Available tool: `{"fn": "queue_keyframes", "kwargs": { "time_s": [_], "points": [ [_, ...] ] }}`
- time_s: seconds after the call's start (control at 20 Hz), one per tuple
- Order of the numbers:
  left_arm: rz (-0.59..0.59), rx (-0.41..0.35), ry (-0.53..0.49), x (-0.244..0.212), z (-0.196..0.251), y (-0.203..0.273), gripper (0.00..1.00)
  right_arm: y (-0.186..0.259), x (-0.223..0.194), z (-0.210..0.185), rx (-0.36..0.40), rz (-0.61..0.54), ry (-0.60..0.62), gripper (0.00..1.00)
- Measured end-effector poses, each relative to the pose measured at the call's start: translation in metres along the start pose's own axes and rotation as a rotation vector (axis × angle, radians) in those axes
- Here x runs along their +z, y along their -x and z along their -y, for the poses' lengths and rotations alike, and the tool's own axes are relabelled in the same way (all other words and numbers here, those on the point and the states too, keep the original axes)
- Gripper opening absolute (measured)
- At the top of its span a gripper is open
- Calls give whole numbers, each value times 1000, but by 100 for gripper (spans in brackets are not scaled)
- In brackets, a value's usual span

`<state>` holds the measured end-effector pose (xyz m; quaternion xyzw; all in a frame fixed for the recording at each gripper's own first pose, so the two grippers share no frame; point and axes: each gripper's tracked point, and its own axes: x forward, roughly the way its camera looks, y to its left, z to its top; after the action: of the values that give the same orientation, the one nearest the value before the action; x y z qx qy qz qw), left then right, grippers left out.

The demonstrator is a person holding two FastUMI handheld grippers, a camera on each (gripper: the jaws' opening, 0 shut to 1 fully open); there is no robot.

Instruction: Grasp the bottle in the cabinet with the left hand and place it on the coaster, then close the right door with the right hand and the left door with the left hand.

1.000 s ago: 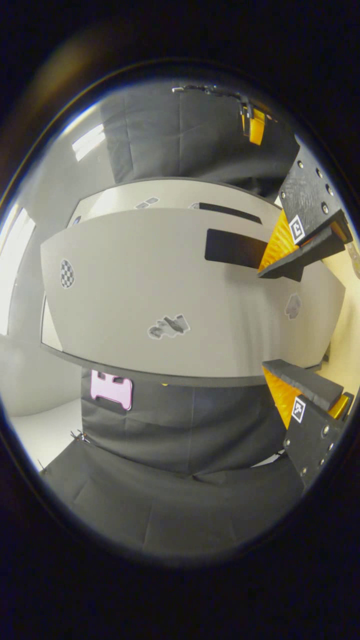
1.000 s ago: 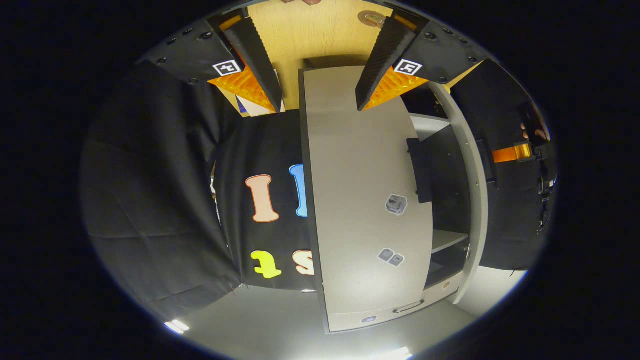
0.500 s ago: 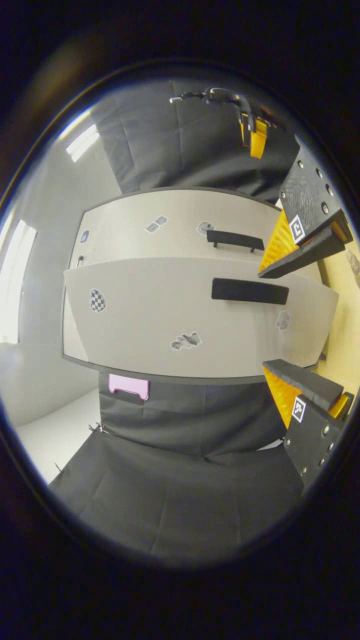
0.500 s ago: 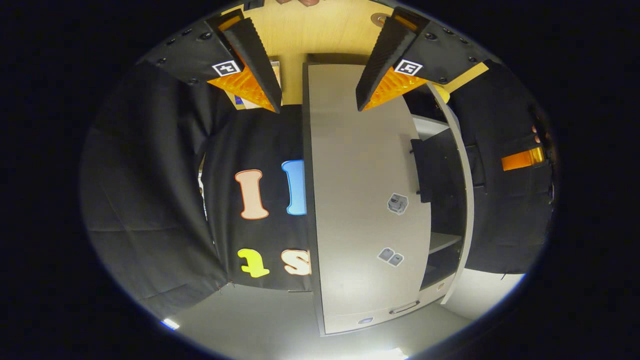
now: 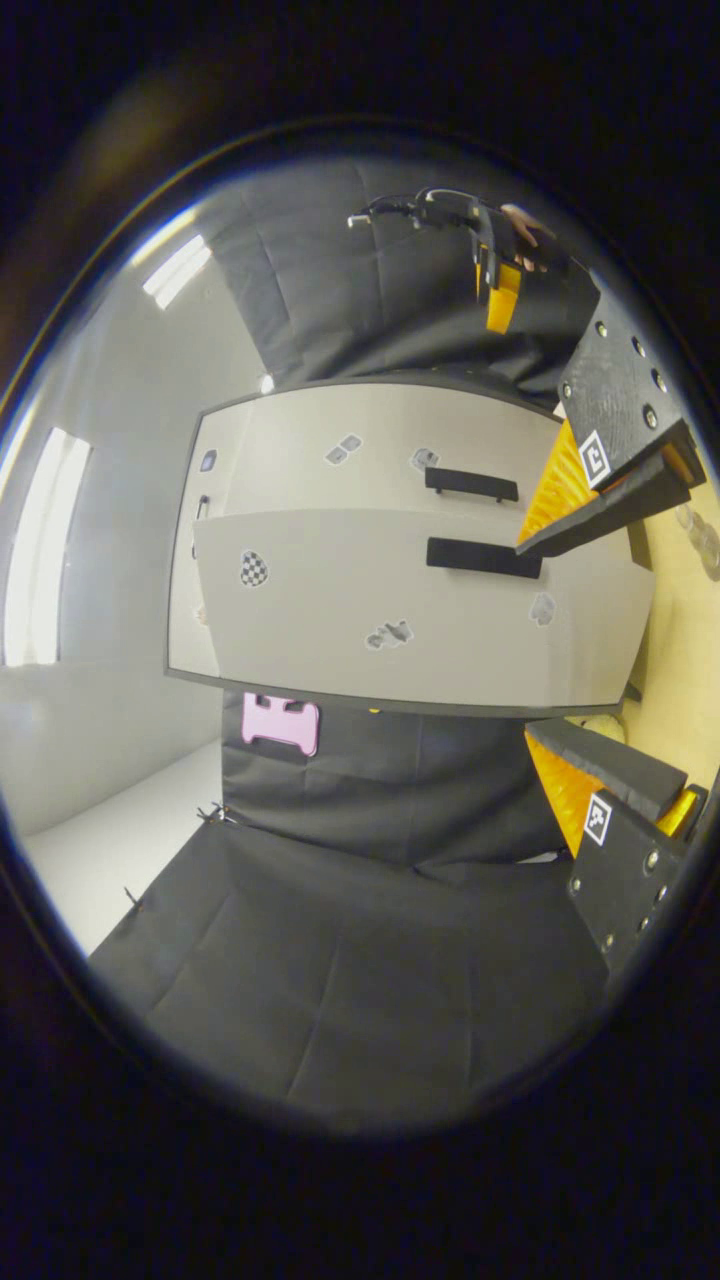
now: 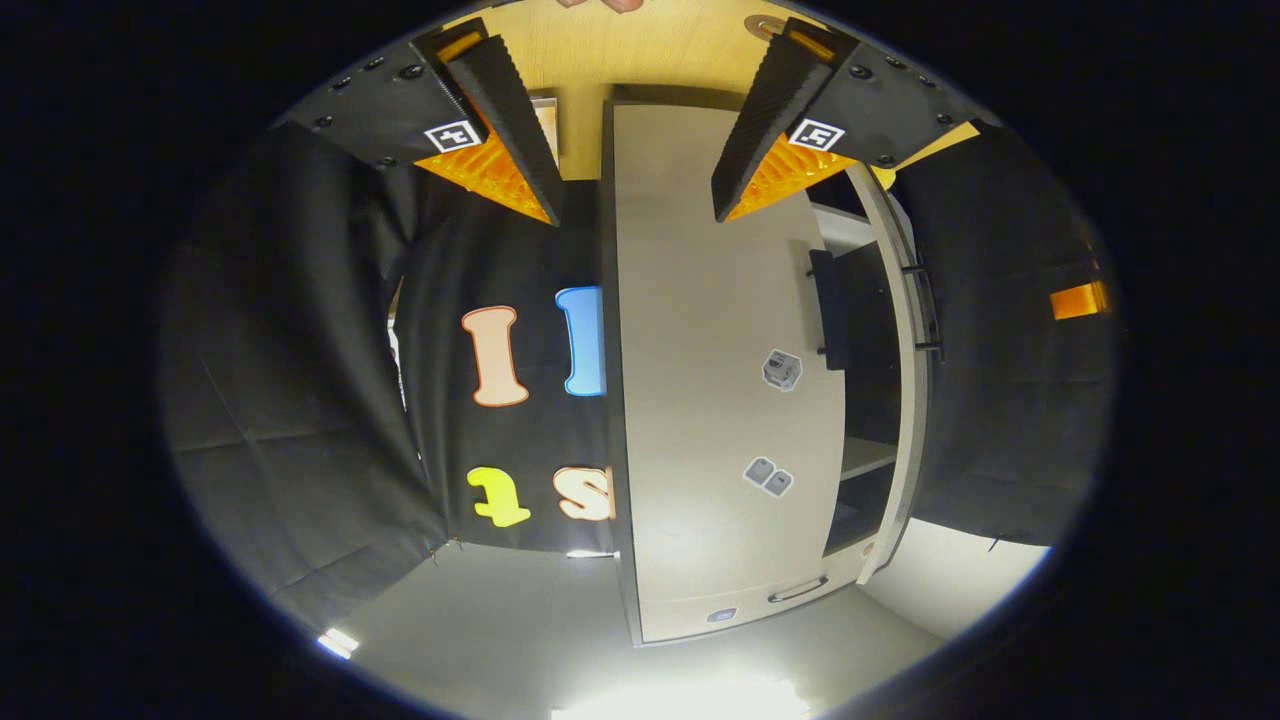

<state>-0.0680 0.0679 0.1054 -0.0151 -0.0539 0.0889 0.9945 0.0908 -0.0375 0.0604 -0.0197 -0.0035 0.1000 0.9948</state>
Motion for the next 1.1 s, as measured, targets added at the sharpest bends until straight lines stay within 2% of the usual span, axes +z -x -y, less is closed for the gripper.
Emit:
{"fn": "queue_keyframes", "kwargs": {
  "time_s": [0.15,0.2,0.3,0.35,0.55,0.6,0.8,0.9,1.0,1.1],
  "points": [
    [-14,6,-12,-1,-16,6,94,0,-1,-2,-35,-1,-4,92],
    [-19,14,-15,-1,-22,6,94,1,-1,-4,-41,-7,1,95],
    [-24,28,-22,1,-32,3,94,2,-2,-5,-59,-5,11,92],
    [-20,33,-20,1,-36,2,94,1,-5,-7,-63,-11,16,95],
    [-8,21,8,0,-42,-4,94,-3,-12,-17,-58,-41,18,95],
    [-7,18,9,0,-43,-3,94,-2,-11,-19,-59,-40,18,92],
    [-8,20,-7,-1,-44,-5,94,-3,-10,-19,-75,-35,25,92],
    [-58,51,-5,-8,-50,-11,94,-6,-11,-21,-78,-42,17,95],
    [-102,83,-8,-14,-57,-12,94,-7,-12,-23,-76,-49,10,92],
    [-101,77,-5,-11,-57,-15,94,-11,-12,-24,-74,-53,8,92]
  ]
}}
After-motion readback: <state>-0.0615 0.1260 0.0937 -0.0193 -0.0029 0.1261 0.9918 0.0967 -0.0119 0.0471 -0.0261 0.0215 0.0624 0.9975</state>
